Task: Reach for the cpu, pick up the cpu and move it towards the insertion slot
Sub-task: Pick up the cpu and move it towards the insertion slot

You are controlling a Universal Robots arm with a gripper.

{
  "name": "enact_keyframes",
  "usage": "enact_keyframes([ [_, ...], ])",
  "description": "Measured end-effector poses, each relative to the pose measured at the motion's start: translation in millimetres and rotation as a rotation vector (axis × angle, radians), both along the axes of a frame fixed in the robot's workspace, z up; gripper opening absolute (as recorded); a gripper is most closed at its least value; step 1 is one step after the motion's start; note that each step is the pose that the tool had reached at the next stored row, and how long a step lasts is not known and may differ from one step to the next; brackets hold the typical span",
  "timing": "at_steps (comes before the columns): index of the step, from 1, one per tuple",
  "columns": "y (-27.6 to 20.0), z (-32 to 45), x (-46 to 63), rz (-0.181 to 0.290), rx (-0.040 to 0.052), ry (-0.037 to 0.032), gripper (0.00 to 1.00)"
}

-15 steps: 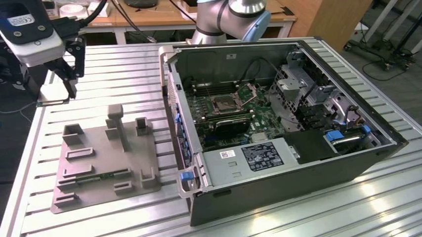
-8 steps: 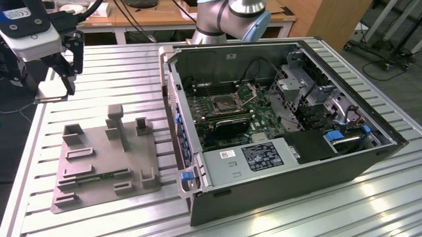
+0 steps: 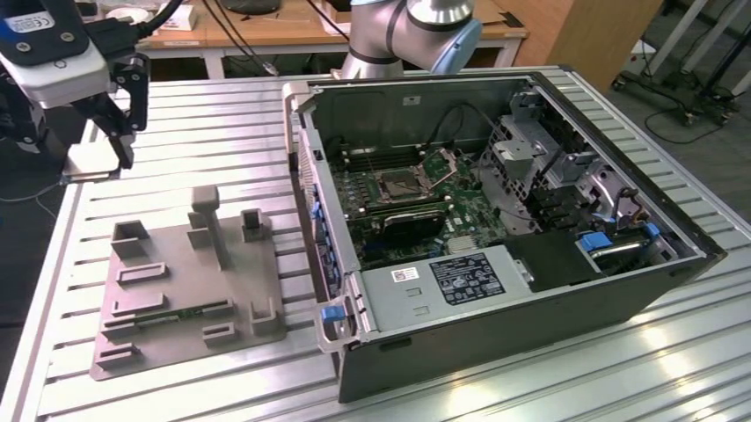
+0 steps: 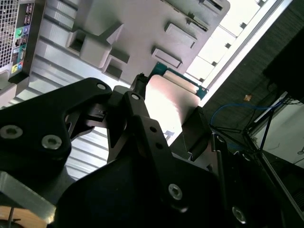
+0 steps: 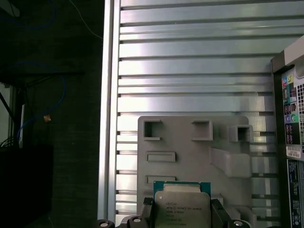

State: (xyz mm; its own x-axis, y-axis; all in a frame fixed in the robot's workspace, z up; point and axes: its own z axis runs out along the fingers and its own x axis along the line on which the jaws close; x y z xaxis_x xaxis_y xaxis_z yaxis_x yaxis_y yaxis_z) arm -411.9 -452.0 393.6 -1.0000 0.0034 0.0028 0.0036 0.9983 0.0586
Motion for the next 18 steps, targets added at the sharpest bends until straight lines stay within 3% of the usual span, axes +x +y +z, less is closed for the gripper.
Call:
enact_keyframes([
  [18,0.0,-0.3,15.2,0.000,0.0001,-0.0002,0.55],
])
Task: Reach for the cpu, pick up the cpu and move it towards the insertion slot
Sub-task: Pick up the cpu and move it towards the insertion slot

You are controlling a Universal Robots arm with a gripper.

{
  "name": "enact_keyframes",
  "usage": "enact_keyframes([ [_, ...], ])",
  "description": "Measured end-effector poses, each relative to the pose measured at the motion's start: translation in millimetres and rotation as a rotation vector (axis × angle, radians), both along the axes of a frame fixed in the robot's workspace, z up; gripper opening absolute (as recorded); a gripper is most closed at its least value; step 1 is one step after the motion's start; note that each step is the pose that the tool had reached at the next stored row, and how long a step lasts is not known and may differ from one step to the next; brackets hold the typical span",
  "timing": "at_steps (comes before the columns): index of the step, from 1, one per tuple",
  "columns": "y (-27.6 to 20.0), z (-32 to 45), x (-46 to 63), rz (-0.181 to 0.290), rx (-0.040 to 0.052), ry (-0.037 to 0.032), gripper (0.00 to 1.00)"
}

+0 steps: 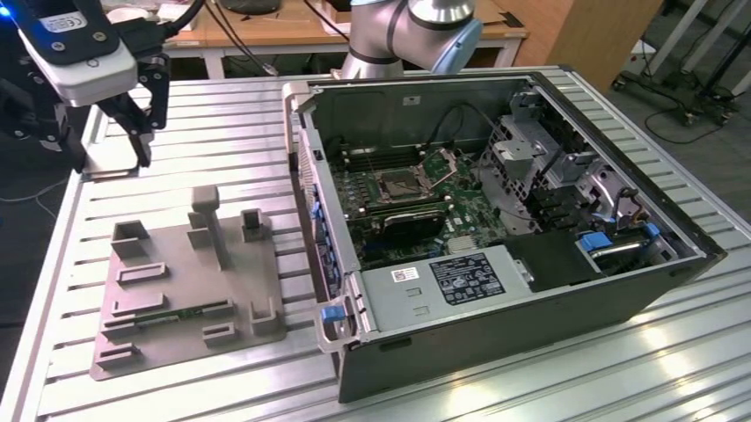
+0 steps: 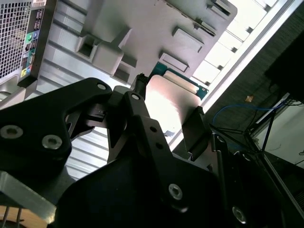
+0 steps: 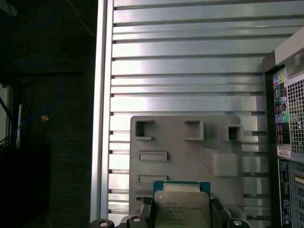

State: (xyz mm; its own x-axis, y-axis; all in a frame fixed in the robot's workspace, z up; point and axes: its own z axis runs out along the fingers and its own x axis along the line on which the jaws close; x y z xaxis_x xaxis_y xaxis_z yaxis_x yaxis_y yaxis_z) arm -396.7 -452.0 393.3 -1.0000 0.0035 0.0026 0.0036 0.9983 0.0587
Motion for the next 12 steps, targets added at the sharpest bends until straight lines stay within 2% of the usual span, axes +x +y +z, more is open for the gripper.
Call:
enact_keyframes([
  [12,0.0,-0.3,7.3,0.000,0.0000,0.0000,0.55],
])
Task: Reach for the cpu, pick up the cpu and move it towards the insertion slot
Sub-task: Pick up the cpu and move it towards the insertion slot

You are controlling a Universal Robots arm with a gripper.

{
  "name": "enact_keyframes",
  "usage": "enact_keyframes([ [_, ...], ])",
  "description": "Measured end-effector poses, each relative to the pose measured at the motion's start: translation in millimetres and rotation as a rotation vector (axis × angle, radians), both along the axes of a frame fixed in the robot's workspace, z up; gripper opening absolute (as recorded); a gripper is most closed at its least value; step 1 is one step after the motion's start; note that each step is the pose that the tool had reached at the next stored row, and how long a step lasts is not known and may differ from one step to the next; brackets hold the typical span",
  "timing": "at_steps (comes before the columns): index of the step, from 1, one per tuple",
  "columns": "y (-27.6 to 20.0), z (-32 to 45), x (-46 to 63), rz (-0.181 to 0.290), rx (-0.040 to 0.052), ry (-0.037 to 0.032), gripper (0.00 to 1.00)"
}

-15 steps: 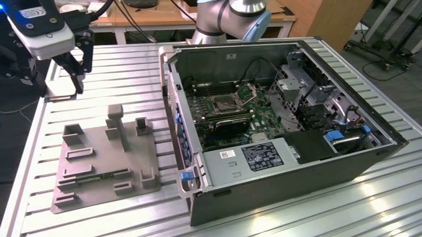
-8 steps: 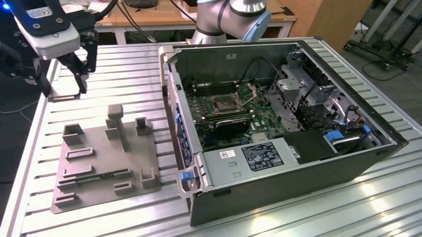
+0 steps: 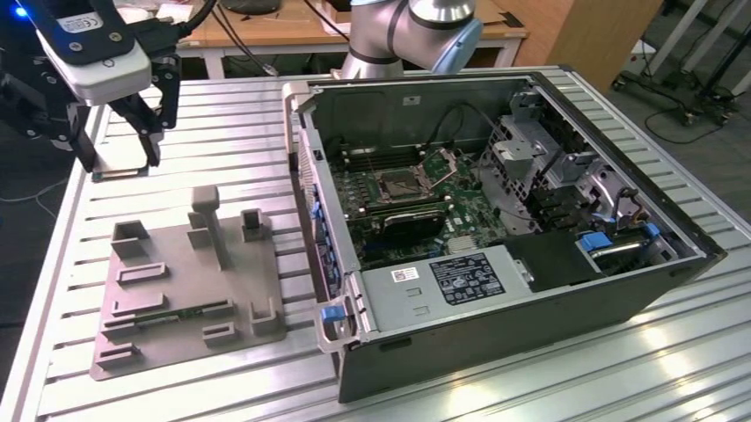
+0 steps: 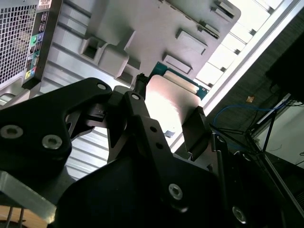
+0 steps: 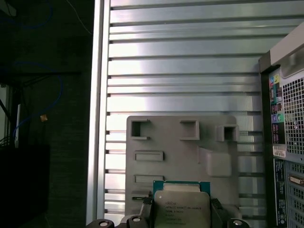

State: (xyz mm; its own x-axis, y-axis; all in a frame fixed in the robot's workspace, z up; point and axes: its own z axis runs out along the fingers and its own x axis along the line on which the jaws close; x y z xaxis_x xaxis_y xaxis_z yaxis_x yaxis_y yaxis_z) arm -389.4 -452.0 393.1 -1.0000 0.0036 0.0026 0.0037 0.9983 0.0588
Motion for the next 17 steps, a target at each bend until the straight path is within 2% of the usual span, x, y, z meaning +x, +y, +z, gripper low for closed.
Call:
enact_keyframes([
  [17,0.0,0.0,5.6,0.000,0.0000,0.0000,0.55],
])
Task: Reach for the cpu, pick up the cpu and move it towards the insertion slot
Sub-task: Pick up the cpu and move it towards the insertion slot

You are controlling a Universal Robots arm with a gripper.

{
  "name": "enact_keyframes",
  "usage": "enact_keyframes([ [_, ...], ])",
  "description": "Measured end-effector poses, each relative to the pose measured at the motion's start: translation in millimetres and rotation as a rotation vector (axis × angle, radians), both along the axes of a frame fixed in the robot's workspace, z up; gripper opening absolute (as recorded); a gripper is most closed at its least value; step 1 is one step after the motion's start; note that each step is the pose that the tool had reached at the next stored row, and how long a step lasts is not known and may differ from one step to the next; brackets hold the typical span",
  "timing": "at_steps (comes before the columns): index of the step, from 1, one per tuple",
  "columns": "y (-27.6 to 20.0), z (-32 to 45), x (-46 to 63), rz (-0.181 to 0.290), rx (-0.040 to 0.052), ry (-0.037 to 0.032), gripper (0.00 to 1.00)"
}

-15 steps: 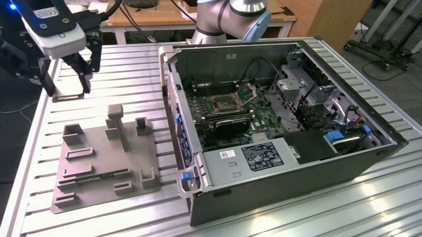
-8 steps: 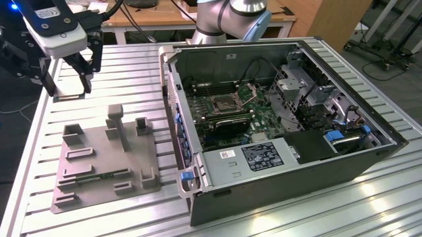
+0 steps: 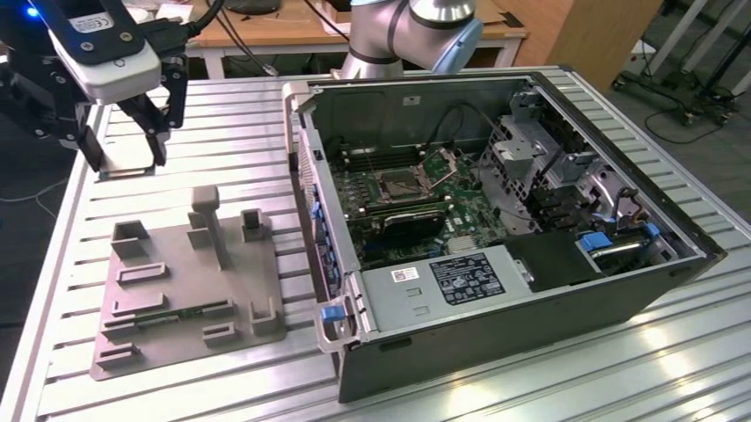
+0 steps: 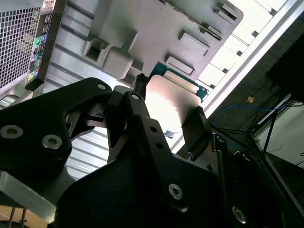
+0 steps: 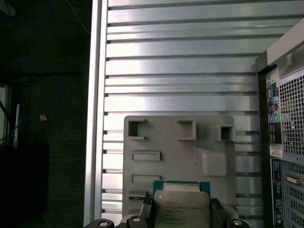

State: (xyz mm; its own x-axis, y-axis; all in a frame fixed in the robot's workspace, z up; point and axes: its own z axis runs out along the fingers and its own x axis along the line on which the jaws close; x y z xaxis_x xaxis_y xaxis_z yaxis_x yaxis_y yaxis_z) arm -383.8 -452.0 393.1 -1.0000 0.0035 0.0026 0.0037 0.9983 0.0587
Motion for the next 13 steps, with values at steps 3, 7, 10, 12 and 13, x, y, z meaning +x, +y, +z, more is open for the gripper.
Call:
enact_keyframes([
  [3,0.0,-0.1,1.7,0.000,0.0000,0.0000,0.55],
  [7,0.0,-0.1,3.6,0.000,0.0000,0.0000,0.55],
  [10,0.0,-0.2,5.1,0.000,0.0001,-0.0001,0.55],
  [12,0.0,-0.1,5.5,0.000,0.0000,0.0000,0.55],
  [13,0.0,-0.1,5.7,0.000,0.0000,0.0000,0.55],
])
